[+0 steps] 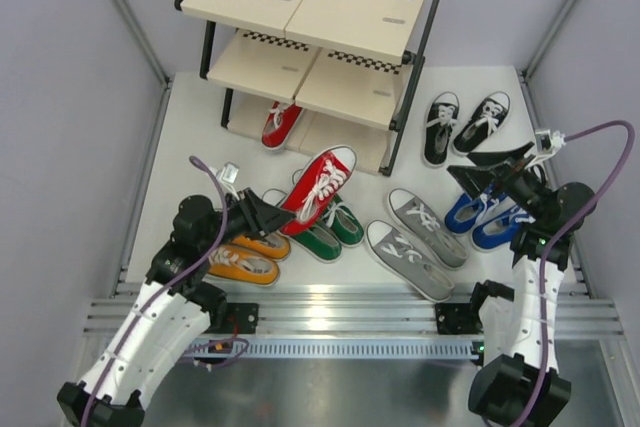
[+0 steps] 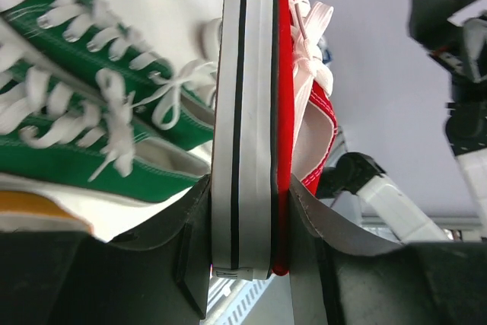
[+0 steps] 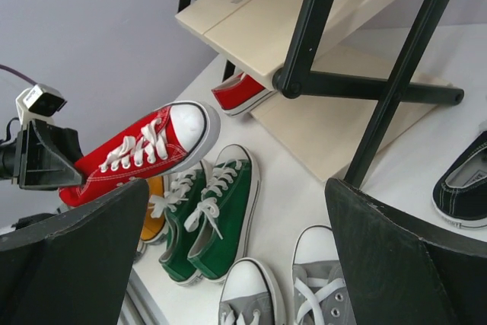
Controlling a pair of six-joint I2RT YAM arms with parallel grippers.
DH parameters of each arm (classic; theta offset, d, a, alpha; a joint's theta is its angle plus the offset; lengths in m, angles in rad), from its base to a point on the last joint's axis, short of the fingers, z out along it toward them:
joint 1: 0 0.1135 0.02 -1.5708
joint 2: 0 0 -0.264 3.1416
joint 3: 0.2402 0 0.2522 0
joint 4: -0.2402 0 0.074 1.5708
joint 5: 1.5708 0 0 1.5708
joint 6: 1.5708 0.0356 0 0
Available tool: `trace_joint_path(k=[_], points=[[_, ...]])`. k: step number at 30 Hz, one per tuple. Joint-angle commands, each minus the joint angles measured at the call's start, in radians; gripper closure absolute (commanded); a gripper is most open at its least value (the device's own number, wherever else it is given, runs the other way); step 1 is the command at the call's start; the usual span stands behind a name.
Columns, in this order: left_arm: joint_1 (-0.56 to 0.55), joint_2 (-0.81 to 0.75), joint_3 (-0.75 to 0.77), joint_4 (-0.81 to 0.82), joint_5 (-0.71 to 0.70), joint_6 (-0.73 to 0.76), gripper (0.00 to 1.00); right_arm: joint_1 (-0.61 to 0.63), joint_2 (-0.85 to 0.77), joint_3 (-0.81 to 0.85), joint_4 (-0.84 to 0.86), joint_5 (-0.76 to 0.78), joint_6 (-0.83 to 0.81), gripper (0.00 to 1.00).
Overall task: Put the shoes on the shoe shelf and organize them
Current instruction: Place the shoe at the shoe shelf.
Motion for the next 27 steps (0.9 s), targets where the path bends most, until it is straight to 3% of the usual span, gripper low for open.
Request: trace_joint_path(k=[1,6,12,16,19,27], points=[[0.021,-0.062,0.058,-0.078,-0.075,0.072,1.00,-0.027,-0.013,0.027,0.008,-0.023,-0.064,0.01],[0.024,-0.068,0.058,-0.092,-0.265,0.088,1.00,-0.041,-0.018,0.013,0.020,-0.028,-0.079,0.01],[0.051,0.056,0.089,0.044,-0.322,0.094,1.00,-0.065,-0.016,-0.002,0.037,-0.049,-0.094,0.01],[0.145,0.127,0.091,0.166,-0.244,0.060,1.00,-0.084,-0.013,-0.007,0.043,-0.067,-0.094,0.00],[0.290,0.173,0.069,0.308,-0.111,-0.006,1.00,-0.091,-0.024,-0.011,0.049,-0.074,-0.097,0.01],[0.499,0.294,0.029,0.534,0.168,-0.159,1.00,-0.096,-0.053,-0.022,0.049,-0.075,-0.100,0.01]])
